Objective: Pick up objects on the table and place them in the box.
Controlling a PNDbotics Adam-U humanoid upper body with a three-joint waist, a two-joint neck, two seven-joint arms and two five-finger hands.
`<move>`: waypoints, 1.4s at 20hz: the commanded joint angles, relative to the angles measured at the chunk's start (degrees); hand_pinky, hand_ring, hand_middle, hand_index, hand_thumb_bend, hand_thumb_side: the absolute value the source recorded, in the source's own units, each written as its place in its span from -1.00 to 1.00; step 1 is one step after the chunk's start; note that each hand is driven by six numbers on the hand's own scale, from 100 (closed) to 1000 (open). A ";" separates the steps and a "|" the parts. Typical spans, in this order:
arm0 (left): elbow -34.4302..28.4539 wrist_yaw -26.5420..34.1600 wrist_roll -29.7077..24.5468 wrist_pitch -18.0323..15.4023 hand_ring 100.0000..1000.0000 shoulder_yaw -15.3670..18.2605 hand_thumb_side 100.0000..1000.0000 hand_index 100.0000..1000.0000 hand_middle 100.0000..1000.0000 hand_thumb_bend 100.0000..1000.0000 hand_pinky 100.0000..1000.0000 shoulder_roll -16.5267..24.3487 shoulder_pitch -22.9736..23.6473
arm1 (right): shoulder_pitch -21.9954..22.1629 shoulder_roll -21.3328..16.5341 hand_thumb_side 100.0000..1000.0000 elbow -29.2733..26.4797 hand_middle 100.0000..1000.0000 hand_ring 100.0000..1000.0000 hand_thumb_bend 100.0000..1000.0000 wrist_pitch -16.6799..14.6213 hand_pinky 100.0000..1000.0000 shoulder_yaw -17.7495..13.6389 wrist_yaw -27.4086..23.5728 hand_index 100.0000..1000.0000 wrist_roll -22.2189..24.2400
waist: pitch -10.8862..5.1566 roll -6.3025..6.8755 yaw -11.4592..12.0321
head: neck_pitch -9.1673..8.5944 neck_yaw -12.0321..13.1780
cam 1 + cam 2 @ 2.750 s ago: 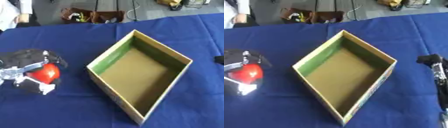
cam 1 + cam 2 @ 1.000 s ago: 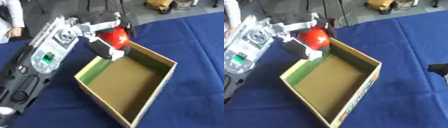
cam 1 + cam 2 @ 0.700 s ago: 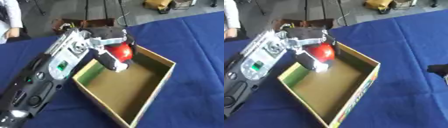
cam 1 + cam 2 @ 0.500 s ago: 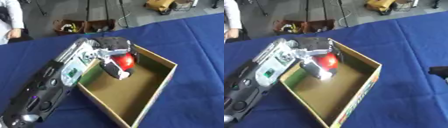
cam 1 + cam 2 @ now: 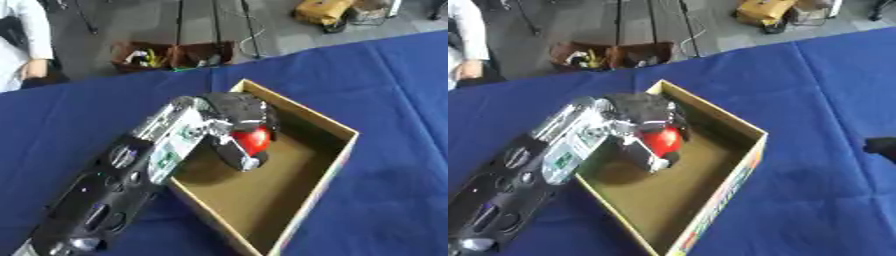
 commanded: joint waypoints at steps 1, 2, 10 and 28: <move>1.19 -1.68 0.78 -1.27 0.48 -0.32 -0.68 0.50 0.26 -1.00 -0.80 -0.46 -0.27 | -0.32 -0.47 0.73 -0.58 0.05 0.52 -1.00 -0.03 0.72 -0.28 0.06 0.25 -0.03 | -0.91 -0.69 -0.17 | -0.77 0.17; 1.68 -1.98 0.95 -1.76 0.49 -0.45 -0.68 0.53 0.30 -1.00 -0.75 -0.67 -0.05 | -0.31 -0.47 0.73 -0.58 0.05 0.52 -1.00 -0.06 0.72 -0.30 0.06 0.25 -0.06 | -0.88 -0.72 -0.18 | -0.74 0.12; 1.85 0.30 -1.85 -3.86 0.61 -0.83 -0.15 0.82 0.47 -1.00 -0.11 -0.92 0.04 | -0.14 -0.42 0.74 -0.58 0.05 0.52 -1.00 0.02 0.72 -0.37 0.19 0.25 -0.06 | -0.98 -0.83 0.22 | -0.59 -0.22; -7.50 1.76 -1.58 -4.56 1.00 -0.02 0.81 1.00 0.85 -1.00 1.00 0.36 0.19 | -0.03 -0.35 0.74 -0.58 0.05 0.52 -1.00 0.23 0.72 -0.49 -0.06 0.25 -0.02 | -1.33 -1.11 0.79 | -0.24 -0.37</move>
